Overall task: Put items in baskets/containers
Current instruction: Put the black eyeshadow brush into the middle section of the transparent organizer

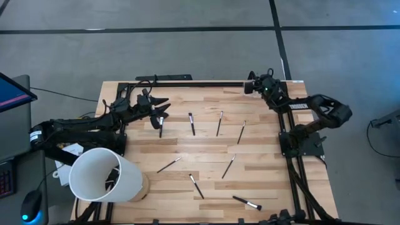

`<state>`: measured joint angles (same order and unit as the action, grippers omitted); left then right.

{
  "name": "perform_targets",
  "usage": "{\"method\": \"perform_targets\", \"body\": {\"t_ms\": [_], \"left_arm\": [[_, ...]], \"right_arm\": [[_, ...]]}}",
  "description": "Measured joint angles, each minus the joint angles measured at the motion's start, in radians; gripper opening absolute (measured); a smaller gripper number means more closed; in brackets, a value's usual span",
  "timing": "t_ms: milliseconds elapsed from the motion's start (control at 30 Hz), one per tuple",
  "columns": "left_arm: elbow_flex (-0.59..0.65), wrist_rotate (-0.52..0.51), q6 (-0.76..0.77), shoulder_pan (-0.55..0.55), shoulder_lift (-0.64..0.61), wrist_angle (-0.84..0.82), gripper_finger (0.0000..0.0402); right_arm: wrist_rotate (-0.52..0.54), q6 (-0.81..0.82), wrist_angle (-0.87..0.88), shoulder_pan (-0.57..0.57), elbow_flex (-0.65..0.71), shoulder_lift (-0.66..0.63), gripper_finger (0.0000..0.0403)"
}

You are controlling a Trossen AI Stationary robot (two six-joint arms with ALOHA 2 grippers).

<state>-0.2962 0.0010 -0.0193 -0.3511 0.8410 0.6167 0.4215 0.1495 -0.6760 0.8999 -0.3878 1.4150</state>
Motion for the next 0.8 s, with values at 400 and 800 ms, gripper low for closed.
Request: {"method": "perform_targets", "body": {"t_ms": [400,800], "left_arm": [[0.0,0.0,0.002,0.0,0.0,-0.003,0.0124],[0.0,0.0,0.002,-0.003,0.0,-0.004,0.0124]], "right_arm": [[-0.002,0.001,0.14,-0.014,0.0,-0.102,0.0088],[-0.015,0.111,0.688,-0.222,-0.176,-0.286,0.0076]]}}
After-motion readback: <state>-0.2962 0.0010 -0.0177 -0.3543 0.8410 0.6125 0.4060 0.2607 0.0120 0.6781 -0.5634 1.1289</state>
